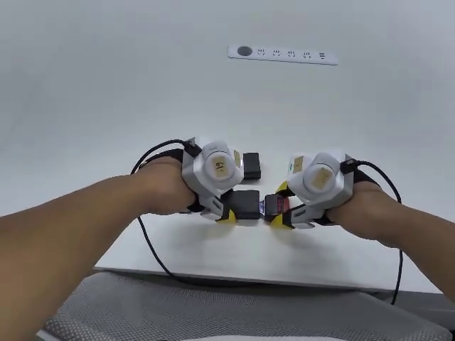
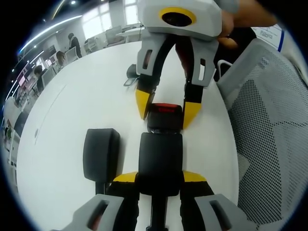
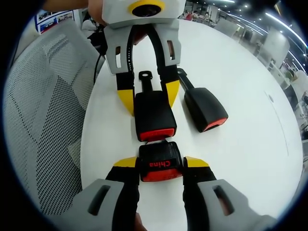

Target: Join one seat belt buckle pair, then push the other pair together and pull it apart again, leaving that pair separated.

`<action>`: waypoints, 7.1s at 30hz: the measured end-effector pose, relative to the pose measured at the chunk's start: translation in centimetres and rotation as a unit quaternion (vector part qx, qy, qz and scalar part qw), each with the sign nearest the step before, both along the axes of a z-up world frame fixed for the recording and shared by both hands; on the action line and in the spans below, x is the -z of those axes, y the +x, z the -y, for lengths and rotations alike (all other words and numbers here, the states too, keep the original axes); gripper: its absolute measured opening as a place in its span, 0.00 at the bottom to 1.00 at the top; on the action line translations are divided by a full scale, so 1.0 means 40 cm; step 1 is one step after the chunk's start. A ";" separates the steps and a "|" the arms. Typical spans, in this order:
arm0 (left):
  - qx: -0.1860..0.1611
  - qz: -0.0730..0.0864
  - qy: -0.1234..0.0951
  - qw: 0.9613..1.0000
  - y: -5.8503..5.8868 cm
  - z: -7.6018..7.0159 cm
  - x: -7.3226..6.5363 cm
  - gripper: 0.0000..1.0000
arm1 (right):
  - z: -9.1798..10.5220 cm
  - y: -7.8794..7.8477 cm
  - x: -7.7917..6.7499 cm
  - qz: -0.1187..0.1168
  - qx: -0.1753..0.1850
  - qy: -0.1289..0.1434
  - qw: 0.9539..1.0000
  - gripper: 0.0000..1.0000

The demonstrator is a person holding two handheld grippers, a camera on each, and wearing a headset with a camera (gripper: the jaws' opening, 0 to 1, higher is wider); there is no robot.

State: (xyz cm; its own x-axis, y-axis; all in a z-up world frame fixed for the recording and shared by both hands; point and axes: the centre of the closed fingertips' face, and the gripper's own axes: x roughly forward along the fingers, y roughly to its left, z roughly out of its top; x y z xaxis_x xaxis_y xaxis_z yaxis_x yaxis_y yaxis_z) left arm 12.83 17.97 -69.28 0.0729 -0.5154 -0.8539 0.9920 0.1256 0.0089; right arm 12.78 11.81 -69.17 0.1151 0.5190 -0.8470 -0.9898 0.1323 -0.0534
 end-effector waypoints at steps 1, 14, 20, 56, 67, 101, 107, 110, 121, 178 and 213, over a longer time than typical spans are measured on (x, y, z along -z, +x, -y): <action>-0.001 -0.001 0.000 1.000 0.002 -0.001 0.001 0.32 | 0.001 -0.001 0.000 -0.001 0.001 0.000 1.000 0.34; -0.012 -0.002 -0.021 1.000 0.003 -0.002 0.001 0.32 | 0.011 0.010 0.005 0.009 -0.006 0.003 1.000 0.33; -0.013 -0.002 -0.020 1.000 0.005 -0.002 0.001 0.32 | 0.012 0.008 0.004 0.008 -0.005 0.003 1.000 0.33; -0.056 -0.001 0.009 0.998 0.009 -0.025 -0.016 0.35 | 0.002 0.001 -0.010 0.013 0.014 -0.004 1.000 0.37; -0.065 0.018 -0.026 0.997 0.050 0.001 -0.109 0.36 | 0.008 0.002 -0.075 0.013 0.016 0.019 1.000 0.34; -0.067 0.039 0.011 0.997 0.205 -0.039 -0.063 0.38 | 0.281 0.184 -0.067 0.051 0.069 -0.046 0.995 0.34; -0.051 0.038 0.017 0.998 0.213 -0.026 -0.061 0.38 | 0.318 0.201 -0.063 0.051 0.073 -0.058 0.994 0.34; -0.012 0.037 0.019 0.999 0.200 -0.011 -0.054 0.38 | 0.332 0.193 -0.049 0.041 0.069 -0.064 0.995 0.34; 0.000 0.020 0.037 0.999 0.208 -0.013 -0.025 0.32 | 0.369 0.207 -0.015 0.014 0.064 -0.084 0.994 0.34; 0.023 0.002 0.068 0.997 0.190 -0.005 -0.003 0.31 | 0.080 0.204 0.001 0.018 -0.045 -0.062 0.997 0.33; 0.052 0.001 0.087 0.995 0.194 -0.013 0.004 0.30 | 0.009 0.206 -0.003 0.016 -0.060 -0.060 0.996 0.32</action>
State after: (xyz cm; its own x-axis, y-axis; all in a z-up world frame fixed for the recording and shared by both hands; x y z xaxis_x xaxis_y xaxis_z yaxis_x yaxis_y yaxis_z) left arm 20.60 18.48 -69.45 0.0282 -0.3643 -0.9309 0.9996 0.0194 0.0227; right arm 21.00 11.44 -69.03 0.0865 0.4251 -0.9010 -0.9955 0.0029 -0.0942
